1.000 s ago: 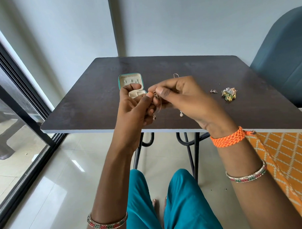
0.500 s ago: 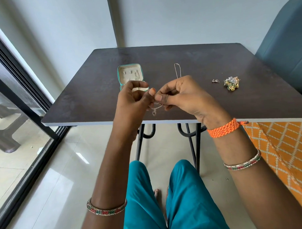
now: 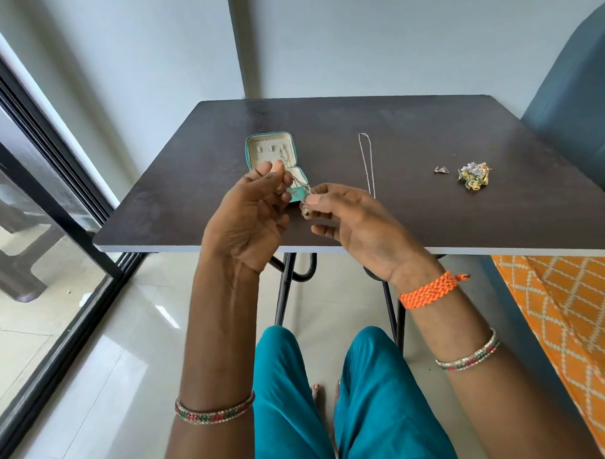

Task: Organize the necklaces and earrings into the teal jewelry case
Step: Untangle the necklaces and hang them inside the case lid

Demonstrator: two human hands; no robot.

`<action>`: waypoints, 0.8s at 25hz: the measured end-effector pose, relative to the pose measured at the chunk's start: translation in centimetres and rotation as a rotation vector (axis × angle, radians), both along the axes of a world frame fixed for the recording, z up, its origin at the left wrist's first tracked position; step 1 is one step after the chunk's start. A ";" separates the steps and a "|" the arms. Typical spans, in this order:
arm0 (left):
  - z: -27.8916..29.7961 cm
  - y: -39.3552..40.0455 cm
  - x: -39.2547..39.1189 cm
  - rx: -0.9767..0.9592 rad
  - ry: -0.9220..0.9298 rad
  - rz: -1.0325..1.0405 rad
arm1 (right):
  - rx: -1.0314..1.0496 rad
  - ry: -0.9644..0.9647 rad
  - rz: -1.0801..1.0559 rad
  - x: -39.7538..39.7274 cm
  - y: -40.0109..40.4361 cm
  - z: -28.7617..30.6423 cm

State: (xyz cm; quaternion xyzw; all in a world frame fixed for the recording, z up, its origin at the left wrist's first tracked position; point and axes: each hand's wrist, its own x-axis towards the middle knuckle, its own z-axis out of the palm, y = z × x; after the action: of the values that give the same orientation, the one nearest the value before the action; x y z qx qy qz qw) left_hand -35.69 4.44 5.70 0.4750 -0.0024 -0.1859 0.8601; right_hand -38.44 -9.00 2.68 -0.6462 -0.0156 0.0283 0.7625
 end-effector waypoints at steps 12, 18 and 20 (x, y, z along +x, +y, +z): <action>2.2 -0.1 0.5 0.532 -0.470 0.026 | 0.067 -0.111 -0.135 -0.3 -0.2 0.3; 1.9 -0.3 0.4 0.425 -0.346 -0.044 | 0.300 -0.115 -0.143 -0.2 0.4 0.4; 1.8 -0.5 0.4 0.235 -0.234 -0.144 | 0.527 -0.111 -0.074 -0.2 0.4 0.2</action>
State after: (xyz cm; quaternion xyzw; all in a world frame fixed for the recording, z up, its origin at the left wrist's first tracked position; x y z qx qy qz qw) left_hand -35.25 3.97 7.46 0.5891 -0.1146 -0.1897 0.7771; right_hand -38.61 -8.64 2.91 -0.4264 -0.0408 -0.0401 0.9027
